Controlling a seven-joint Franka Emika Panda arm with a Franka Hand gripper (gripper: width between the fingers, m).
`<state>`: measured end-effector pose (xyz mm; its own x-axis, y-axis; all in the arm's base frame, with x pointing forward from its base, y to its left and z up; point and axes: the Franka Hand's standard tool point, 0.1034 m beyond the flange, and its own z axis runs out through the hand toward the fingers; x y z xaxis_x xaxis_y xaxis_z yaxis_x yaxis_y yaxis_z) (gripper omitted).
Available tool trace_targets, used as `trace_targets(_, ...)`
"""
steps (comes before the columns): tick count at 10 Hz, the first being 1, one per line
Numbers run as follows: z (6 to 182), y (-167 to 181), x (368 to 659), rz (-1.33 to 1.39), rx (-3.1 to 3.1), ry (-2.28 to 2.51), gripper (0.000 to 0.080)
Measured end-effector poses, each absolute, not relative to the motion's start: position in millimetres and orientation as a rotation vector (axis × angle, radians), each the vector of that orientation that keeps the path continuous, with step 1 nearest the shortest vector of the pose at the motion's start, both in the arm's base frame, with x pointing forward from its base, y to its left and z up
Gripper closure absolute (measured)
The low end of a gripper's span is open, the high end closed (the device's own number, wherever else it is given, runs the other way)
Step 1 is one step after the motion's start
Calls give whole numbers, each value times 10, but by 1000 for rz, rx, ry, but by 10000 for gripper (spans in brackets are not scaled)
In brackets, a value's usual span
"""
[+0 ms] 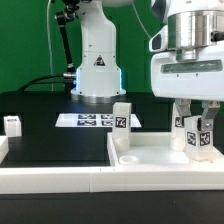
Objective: Assemble square table
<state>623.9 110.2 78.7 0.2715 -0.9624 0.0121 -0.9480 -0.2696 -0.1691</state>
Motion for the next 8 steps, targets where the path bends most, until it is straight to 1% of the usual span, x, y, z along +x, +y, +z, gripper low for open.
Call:
trace_targets(4,779,1124,6218,-97,-2086,2138,509)
trace_targets(8,780,1128,6207,-49,-1961,2267,509)
